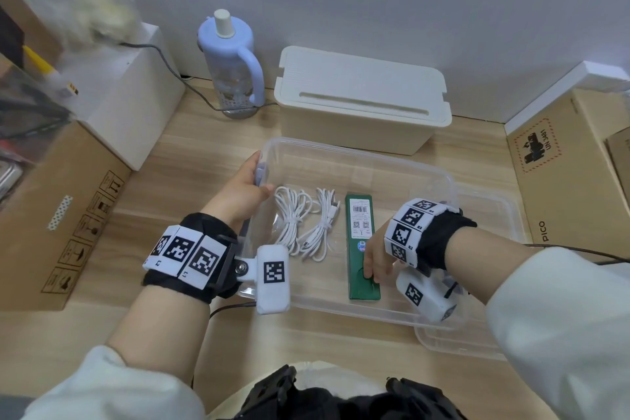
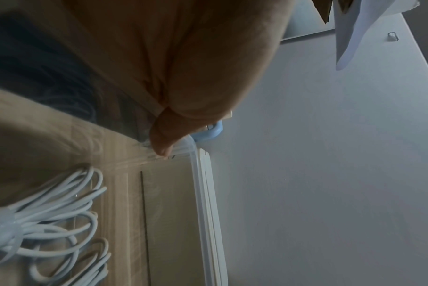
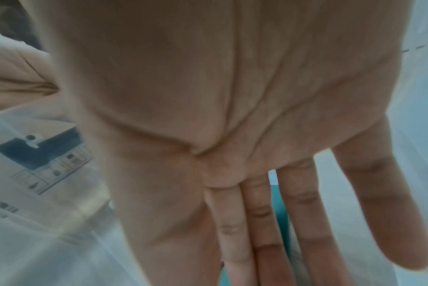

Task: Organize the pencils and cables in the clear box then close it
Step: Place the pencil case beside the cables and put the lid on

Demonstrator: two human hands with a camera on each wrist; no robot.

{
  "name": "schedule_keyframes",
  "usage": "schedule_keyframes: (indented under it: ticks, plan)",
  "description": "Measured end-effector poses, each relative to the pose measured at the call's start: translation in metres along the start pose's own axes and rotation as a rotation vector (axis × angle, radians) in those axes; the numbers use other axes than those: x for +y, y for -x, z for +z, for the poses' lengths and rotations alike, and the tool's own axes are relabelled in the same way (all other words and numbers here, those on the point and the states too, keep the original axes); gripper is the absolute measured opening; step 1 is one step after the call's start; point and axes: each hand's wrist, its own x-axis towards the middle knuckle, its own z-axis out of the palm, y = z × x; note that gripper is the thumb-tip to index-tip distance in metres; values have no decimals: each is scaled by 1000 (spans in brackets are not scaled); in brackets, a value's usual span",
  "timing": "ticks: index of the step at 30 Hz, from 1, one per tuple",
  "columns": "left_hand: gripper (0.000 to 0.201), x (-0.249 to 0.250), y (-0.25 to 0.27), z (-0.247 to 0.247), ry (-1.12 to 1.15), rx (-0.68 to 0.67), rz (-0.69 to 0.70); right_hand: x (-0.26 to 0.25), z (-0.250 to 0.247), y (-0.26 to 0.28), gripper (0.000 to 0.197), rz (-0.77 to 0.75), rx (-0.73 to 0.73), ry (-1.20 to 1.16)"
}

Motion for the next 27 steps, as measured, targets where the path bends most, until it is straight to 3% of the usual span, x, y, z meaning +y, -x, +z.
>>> schedule_keyframes:
  ticks: [3, 5, 9, 12, 15, 17, 19, 22, 24, 27]
  plan:
    - [71, 1, 1, 0, -7, 0, -2, 2, -6, 0, 38, -3, -190, -76]
    - [70, 1, 3, 0, -14, 0, 5, -1, -15, 12, 41, -29, -186, -133]
    - [63, 4, 5, 2, -24, 4, 42, 5, -34, 72, 35, -227, 211, -252]
    - [60, 4, 5, 2, -48, 19, 47, 28, -26, 126, 31, -391, 569, -607]
    - [60, 2, 4, 1, -56, 35, 33, 63, 12, 150, 23, -423, 999, -1048]
    - [58, 1, 3, 3, -55, 54, 32, 93, 46, 142, 21, -268, 1224, -1305]
    - [54, 0, 3, 5, -31, 94, 21, 129, 82, 115, 26, 71, 1292, -1403]
    - [51, -1, 4, 10, -28, 148, 18, 163, 142, 69, 50, 604, 1029, -1402]
    - [50, -2, 5, 14, -29, 161, 31, 172, 173, 39, 65, 724, 810, -1305]
    - [50, -2, 7, 18, -47, 172, 41, 173, 192, 16, 88, 784, 758, -1163]
